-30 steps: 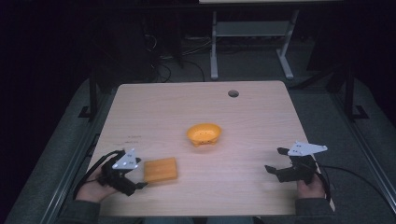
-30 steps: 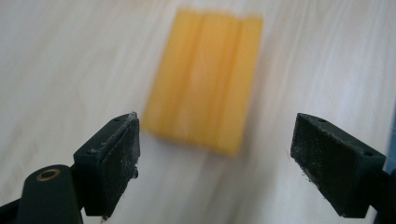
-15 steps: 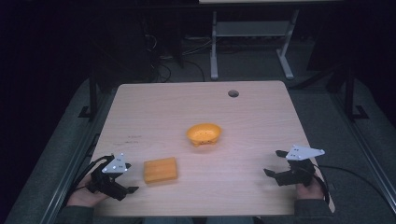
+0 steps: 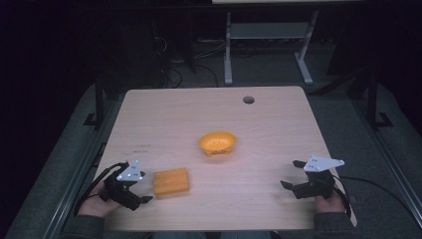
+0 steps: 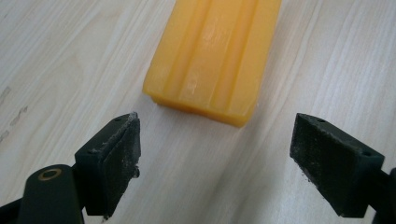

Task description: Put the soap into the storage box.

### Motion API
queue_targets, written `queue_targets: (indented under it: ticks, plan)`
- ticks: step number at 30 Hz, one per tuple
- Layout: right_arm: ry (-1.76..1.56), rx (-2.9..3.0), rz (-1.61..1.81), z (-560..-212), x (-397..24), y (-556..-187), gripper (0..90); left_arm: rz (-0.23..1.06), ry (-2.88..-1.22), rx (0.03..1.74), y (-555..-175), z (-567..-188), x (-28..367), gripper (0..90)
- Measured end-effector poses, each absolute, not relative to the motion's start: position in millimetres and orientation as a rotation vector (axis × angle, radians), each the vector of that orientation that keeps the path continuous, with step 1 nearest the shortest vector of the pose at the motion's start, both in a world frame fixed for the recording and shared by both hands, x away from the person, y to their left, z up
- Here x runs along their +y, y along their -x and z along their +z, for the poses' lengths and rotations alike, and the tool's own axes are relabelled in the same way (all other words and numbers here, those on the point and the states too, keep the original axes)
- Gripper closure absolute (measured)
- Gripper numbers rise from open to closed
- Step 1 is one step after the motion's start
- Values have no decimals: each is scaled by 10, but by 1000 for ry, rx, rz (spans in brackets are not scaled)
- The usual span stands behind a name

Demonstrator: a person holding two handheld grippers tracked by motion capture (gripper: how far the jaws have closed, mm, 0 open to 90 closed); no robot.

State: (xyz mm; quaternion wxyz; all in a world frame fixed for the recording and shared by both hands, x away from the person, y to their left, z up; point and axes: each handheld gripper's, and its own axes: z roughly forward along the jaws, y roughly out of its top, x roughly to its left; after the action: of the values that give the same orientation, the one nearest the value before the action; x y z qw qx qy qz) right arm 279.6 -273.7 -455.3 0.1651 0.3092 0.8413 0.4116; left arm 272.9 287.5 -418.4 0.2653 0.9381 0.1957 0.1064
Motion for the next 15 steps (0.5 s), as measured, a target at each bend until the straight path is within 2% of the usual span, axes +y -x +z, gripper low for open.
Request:
queue_targets:
  ticks: [15]
  plan:
    - [-867,2394,1181,-4540,-2731,-2788,135,307,-2536,478,-2825,-4103,2712,157]
